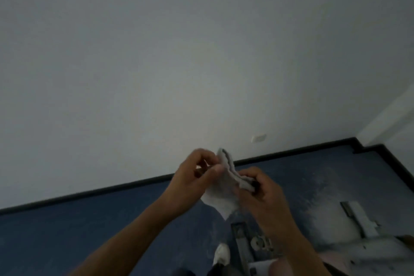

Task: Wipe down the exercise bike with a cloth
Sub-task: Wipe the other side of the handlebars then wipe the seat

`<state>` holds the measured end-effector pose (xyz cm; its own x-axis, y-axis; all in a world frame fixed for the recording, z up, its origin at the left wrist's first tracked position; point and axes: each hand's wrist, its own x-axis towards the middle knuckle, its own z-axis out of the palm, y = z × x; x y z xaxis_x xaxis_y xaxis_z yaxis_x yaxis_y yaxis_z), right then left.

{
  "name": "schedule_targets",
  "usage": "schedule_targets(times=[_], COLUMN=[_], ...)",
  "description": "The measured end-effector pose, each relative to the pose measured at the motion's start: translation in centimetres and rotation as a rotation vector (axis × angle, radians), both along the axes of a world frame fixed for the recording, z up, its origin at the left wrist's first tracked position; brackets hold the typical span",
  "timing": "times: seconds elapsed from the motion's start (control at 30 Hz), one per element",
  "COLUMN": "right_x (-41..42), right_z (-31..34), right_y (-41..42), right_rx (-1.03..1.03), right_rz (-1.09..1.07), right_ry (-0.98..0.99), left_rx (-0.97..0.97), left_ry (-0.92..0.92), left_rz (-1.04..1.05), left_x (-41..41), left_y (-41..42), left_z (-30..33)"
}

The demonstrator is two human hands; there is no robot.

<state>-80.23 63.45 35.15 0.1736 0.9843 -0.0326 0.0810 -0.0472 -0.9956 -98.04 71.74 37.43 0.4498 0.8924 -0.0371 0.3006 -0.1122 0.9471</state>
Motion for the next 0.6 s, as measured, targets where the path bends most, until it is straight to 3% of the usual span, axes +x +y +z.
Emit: schedule_targets(times=[0.1, 0.2, 0.33, 0.5, 0.6], right_x=[2.6, 5.0, 7.9, 9.6, 11.0], right_z=[1.0, 1.5, 0.1, 0.2, -0.1], right_y=[3.4, 6.9, 11.2, 15.0, 17.1], right_rx=[0.043, 0.11, 0.131, 0.21, 0.192], right_rz=[-0.008, -0.231, -0.519, -0.445, -0.685], right_ry=[0.026, 0.082, -0.15, 0.025, -0.009], left_rx=[-0.084, -0.068, 0.025, 0.089, 0.137], left_ry=[0.098, 0.117, 0.008, -0.011, 0.021], left_rz=[-0.227, -0.455, -0.525, -0.852, -1.05], left_x=[1.2, 4.4, 10.2, 18.0, 22.1], left_y=[6.3, 10.9, 15.4, 21.1, 24.4], left_z=[0.7, 1.4, 1.6, 1.7, 1.5])
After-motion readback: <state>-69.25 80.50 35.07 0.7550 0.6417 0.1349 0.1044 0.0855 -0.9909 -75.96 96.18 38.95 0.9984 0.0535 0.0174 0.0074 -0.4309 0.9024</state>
